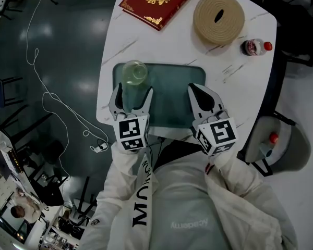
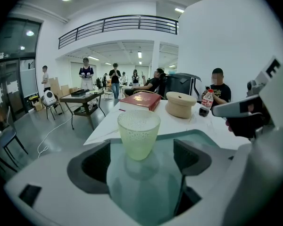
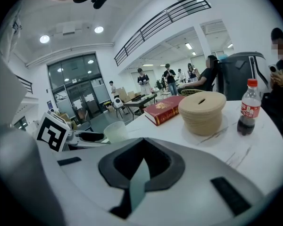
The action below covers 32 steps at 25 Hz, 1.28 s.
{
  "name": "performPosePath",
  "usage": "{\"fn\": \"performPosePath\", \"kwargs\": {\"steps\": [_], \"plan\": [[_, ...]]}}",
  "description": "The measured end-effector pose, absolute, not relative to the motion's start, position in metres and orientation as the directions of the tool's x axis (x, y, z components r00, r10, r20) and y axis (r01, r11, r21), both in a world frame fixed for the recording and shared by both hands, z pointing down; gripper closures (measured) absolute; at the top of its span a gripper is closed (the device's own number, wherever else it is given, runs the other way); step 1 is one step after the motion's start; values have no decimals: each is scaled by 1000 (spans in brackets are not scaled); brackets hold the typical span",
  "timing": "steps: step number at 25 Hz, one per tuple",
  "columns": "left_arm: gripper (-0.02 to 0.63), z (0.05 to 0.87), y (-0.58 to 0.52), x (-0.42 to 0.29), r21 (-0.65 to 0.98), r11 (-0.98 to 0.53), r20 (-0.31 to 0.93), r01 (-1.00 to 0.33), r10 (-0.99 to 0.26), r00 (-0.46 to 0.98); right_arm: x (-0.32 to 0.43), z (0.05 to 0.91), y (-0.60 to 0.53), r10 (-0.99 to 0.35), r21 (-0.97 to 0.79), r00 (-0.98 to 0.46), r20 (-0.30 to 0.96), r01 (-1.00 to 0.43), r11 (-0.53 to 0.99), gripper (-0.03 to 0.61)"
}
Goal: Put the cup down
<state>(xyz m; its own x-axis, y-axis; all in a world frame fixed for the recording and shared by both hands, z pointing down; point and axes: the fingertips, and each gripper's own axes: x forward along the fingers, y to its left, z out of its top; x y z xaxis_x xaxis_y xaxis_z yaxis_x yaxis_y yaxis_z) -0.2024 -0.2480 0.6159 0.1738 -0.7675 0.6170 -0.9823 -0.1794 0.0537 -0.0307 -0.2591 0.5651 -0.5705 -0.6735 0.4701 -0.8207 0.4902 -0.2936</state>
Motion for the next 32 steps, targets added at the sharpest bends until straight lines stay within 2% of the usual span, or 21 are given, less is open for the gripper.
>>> {"fn": "performPosePath", "kwargs": {"steps": [19,21,24,27,32], "plan": [[190,514,-128,-192,27,-146,467,-989,-873,141,-46,472,-144,-666,-279,-664,340,-748,603,574],[232,506,-111,-188,16,-140,454,-990,-881,132,-45,465,-130,-664,-275,-670,332,-742,612,574],[236,497,-84,-181,13,-125,446,-992,-887,118,-40,453,-110,-665,-274,-676,318,-737,618,574],[301,480,-66,-174,-9,-125,413,-992,-904,110,-36,438,-97,-684,-258,-669,291,-743,617,574],[350,461,-32,-165,-10,-102,374,-995,-923,91,-34,418,-69,-691,-248,-677,255,-736,630,574]]}}
